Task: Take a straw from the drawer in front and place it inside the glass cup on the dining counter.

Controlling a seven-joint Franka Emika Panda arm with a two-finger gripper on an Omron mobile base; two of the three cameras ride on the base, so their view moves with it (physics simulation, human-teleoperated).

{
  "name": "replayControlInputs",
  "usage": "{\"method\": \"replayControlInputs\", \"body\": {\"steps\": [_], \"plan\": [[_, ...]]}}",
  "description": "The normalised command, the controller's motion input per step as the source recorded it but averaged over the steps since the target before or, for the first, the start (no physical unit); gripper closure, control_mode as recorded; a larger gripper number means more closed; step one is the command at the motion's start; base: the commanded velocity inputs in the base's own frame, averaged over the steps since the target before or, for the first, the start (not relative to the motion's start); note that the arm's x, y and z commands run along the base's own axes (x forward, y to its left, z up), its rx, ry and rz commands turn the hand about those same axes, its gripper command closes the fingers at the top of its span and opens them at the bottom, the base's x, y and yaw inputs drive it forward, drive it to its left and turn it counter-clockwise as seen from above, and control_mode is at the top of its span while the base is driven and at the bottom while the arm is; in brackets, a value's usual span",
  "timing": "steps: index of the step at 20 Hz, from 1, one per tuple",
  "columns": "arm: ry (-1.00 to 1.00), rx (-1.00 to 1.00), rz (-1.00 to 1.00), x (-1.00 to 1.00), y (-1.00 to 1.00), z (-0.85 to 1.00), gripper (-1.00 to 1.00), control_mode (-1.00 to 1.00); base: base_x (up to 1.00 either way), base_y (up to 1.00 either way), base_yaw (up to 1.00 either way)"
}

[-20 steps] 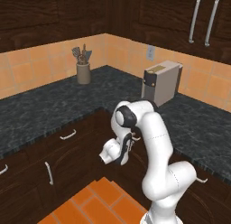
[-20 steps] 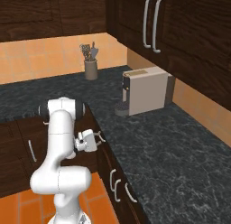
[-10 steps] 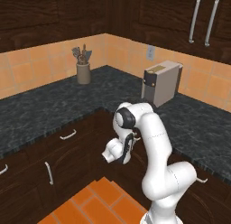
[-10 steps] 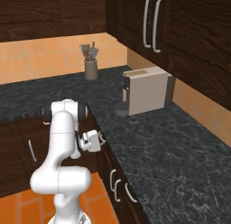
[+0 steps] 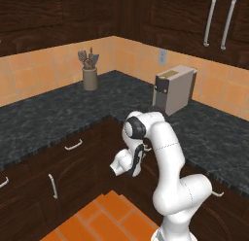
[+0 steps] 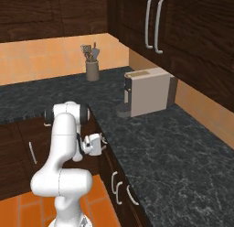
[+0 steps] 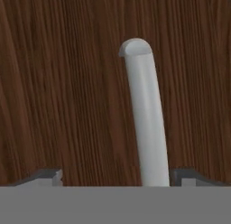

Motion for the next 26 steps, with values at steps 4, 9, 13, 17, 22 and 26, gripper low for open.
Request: {"method": "replayControlInputs", "body": {"steps": [4,9,13,17,22,26], "plan": [[0.0,0.04,0.01,-0.04,0.0,-0.12,-1.0,-1.0,0.0,0.0,0.0],[0.0,0.01,0.0,0.25,0.0,0.0,-1.0,-1.0,0.0,0.0,0.0],[0.0,0.02,0.0,0.44,0.0,0.0,-1.0,-1.0,0.0,0.0,0.0],[0.0,0.02,0.01,0.46,0.0,0.0,-1.0,-1.0,0.0,0.0,0.0],[0.0,0.0,0.01,0.19,0.08,0.0,1.0,-1.0,0.0,0.0,0.0],[0.0,0.01,0.03,-0.04,0.29,0.0,1.0,-1.0,0.0,0.0,0.0]]}}
